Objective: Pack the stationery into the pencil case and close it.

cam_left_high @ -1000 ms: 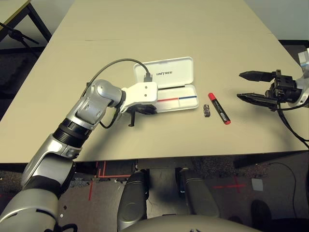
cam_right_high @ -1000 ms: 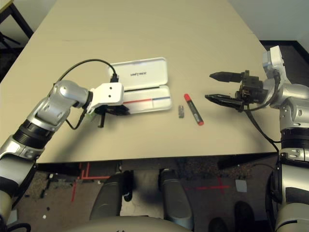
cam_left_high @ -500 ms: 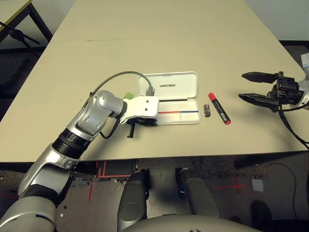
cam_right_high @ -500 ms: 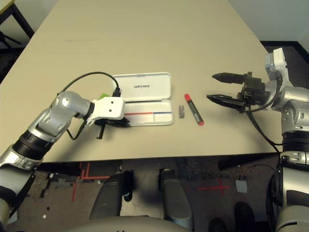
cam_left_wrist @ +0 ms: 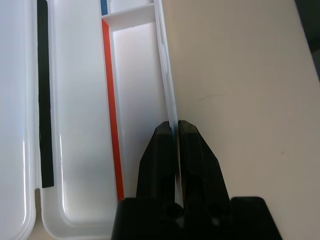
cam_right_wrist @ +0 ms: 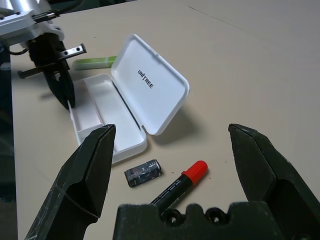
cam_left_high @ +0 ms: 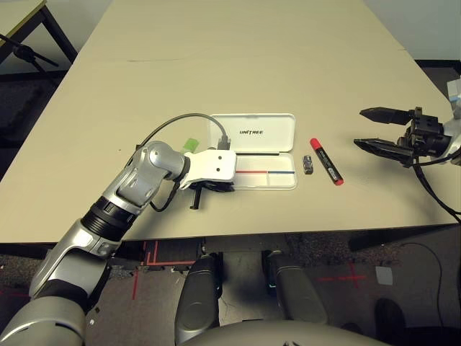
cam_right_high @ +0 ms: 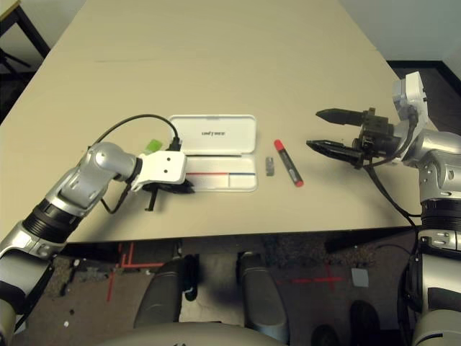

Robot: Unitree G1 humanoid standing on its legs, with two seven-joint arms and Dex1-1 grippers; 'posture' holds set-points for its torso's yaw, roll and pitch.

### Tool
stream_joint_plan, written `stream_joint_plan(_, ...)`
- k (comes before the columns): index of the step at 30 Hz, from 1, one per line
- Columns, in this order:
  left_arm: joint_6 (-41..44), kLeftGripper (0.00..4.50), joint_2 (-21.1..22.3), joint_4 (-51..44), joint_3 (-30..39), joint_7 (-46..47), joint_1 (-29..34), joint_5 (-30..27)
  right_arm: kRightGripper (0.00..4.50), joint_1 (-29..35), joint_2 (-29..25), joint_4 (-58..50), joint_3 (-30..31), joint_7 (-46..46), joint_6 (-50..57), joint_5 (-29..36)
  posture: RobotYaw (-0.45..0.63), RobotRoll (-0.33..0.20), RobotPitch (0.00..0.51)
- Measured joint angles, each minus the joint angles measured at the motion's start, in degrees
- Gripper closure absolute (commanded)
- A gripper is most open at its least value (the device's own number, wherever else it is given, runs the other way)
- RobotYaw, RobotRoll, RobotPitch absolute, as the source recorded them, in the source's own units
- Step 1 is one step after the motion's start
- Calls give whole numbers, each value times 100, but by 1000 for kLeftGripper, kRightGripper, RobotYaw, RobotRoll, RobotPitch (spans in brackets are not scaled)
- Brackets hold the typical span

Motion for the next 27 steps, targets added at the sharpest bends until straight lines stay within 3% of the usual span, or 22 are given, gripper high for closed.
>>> stream_joint_plan(3, 15, 4458, -1, -10, 0, 1, 6, 0, 0, 28, 14, -26, 0, -266, 124, -5, -84, 0, 173)
stream_joint_plan(4, 49, 3889, -1, -28, 2, 1, 12, -4, 0, 50, 15, -68, 0, -384, 206, -12, -84, 0, 173)
stream_joint_plan(6, 190, 3314, -2, -169, 20, 4, 82, -35, 0, 150, 15, -266, 2, -631, 469, -15, -77, 0, 171)
stream_joint_plan(14, 1140, 157, 100, -1122, 357, 81, 257, -470, 0, 690, 276, -1524, 5, -1923, 1454, 38, -64, 0, 167)
stream_joint_plan(21, 2106, 35, 282, -1469, 1026, 17, 285, -1380, 0, 937, 203, -2730, 265, -2986, 2680, -167, -63, 0, 179)
stream_joint_plan(27, 2324, 35, 421, -1288, 1448, 105, 285, -1827, 0, 854, 5, -3499, 463, -3920, 4096, -379, -59, 0, 191)
